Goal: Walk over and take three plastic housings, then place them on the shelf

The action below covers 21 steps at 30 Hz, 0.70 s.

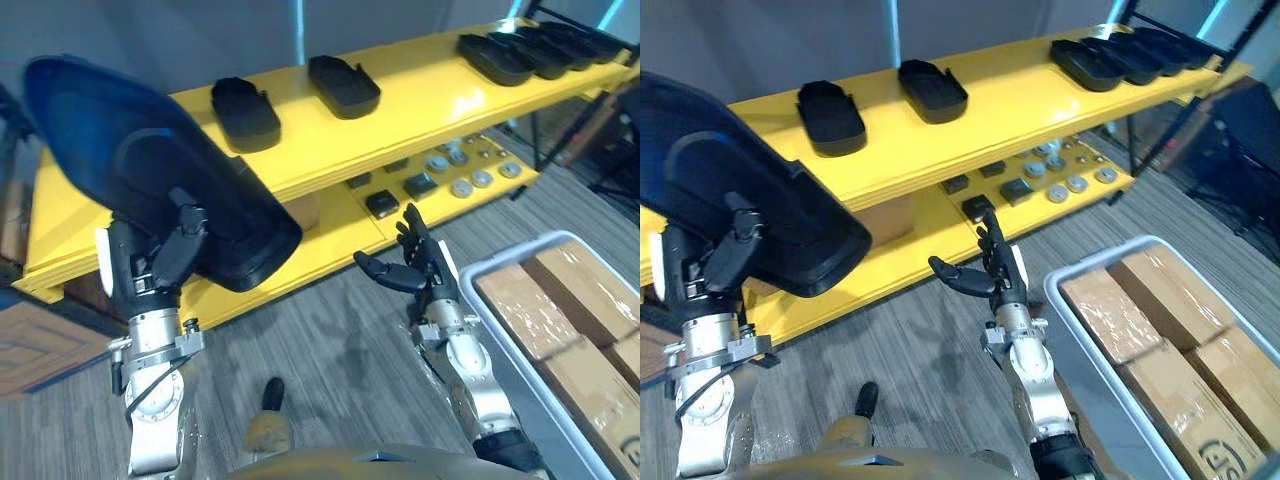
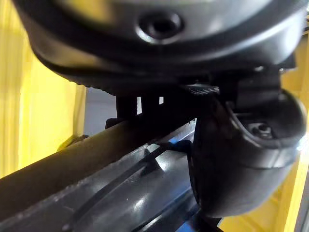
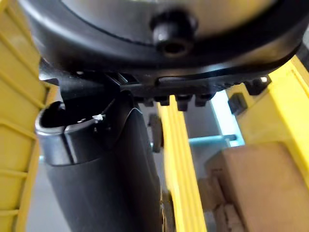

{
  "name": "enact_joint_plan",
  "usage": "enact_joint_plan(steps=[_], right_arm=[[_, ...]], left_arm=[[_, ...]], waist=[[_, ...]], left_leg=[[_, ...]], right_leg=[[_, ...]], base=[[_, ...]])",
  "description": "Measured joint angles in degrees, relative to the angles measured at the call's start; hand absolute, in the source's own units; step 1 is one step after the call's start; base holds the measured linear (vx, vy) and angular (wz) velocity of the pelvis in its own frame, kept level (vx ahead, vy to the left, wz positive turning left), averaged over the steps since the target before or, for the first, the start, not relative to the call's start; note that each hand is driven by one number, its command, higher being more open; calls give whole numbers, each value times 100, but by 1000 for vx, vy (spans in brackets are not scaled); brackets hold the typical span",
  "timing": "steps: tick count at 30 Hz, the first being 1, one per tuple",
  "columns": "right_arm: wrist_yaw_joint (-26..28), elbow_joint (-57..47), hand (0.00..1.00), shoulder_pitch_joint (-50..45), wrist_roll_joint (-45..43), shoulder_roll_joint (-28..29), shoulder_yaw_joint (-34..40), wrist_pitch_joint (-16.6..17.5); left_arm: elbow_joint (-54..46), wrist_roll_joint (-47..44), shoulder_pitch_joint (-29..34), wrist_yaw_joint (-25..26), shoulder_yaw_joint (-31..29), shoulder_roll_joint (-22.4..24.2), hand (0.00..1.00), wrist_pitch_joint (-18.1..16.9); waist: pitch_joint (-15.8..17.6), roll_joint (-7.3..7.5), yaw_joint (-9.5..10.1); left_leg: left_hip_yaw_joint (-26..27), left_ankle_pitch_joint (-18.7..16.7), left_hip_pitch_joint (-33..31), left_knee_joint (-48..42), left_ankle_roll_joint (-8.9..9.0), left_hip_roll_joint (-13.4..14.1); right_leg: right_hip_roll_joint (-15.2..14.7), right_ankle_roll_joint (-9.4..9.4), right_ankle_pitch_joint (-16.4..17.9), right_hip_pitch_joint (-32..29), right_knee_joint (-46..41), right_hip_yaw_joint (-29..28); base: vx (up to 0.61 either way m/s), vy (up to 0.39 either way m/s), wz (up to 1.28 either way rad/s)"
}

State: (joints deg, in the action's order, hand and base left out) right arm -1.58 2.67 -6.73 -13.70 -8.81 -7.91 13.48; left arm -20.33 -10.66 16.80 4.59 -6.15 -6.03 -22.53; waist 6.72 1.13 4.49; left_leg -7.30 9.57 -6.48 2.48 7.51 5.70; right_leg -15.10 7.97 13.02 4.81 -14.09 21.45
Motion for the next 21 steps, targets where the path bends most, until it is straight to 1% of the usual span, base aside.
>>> enact_joint_plan(steps=[2,3,5,7,8,10,13,14,15,16,17,18,19,20,21], right_arm=[[20,-75,100,-103,35,70,90,101],[104,-75,100,-107,36,62,134,173],[278,-75,100,-96,22,44,189,369],[491,-75,100,-18,1,-1,173,506],[581,-75,100,43,3,-18,174,593],[634,-81,100,64,0,-43,206,712],[757,-99,100,63,-11,-110,334,728],[774,-102,100,63,-16,-159,353,728],[802,-107,100,64,-28,-186,379,728],[827,-106,100,61,-35,-184,393,728],[865,-108,100,62,-49,-181,398,729],[885,-107,100,62,-49,-154,390,728],[887,-108,100,62,-50,-141,388,729],[887,-108,100,62,-52,-105,385,729],[887,-111,100,62,-64,-51,384,729]], left_arm=[[0,-247,-76,-325,171,-123,0,-45],[0,-334,-128,-604,303,-202,0,-110],[-2,-342,-274,-1021,515,-349,0,-143],[-2,-345,-363,-1214,589,-434,0,-229],[-2,-386,-391,-1230,588,-435,0,-296],[-1,-466,-459,-1160,584,-432,0,-306],[-1,-469,-515,-802,514,-365,0,-391],[-1,-469,-508,-653,471,-315,0,-418],[-1,-466,-505,-499,448,-275,0,-458],[-2,-464,-488,-420,439,-257,0,-481],[-2,-444,-465,-307,383,-185,0,-491],[-2,-442,-412,-216,320,-91,0,-493],[-2,-434,-368,-165,295,-50,0,-494],[-2,-415,-232,-65,258,1,0,-495],[-14,-388,-113,-4,214,42,0,-495]], waist=[[1,2,-3],[0,7,-14],[1,3,-32],[8,-10,-75],[27,-41,-166],[58,-88,-215],[166,-204,-270],[214,-256,-299],[315,-295,-303],[347,-310,-304],[415,-332,-303],[483,-324,-310],[546,-320,-308],[637,-299,-294],[692,-260,-282]], left_leg=[[-1,31,-30,14,5,-1],[19,62,-24,55,19,-1],[114,93,-13,88,12,5],[248,94,-9,76,10,19],[292,102,-10,69,-1,30],[337,113,-10,61,-16,51],[373,91,-27,-45,-44,82],[374,6,-103,-170,-96,89],[386,-109,-188,-393,-111,92],[388,-181,-268,-542,-123,91],[408,-313,-412,-842,-156,92],[515,-473,-514,-1137,-219,94],[612,-561,-518,-1276,-244,99],[760,-764,-526,-1603,-226,94],[877,-942,-565,-1924,-263,92]], right_leg=[[2,106,-66,32,8,49],[-2,160,-108,22,34,51],[-3,196,-202,-29,132,-9],[-2,207,-273,-85,201,-131],[12,205,-332,-89,258,-172],[32,196,-372,-108,285,-220],[48,137,-332,-157,204,-289],[47,112,-311,-201,122,-292],[31,87,-260,-248,-7,-314],[18,113,-208,-293,-97,-324],[-18,92,-132,-373,-292,-337],[-86,114,-7,-384,-500,-333],[-132,102,55,-368,-610,-333],[-253,146,233,-309,-799,-318],[-338,167,343,-221,-899,-288]], base=[[23,-51,10],[0,0,0],[-20,-1,-15],[-51,19,-31],[-57,22,-28],[-56,11,-15],[-108,4,-8],[-103,2,-1],[-127,4,-1],[-109,10,0],[-87,10,7],[-65,10,10],[-48,10,15],[-35,22,16],[-20,48,22]])
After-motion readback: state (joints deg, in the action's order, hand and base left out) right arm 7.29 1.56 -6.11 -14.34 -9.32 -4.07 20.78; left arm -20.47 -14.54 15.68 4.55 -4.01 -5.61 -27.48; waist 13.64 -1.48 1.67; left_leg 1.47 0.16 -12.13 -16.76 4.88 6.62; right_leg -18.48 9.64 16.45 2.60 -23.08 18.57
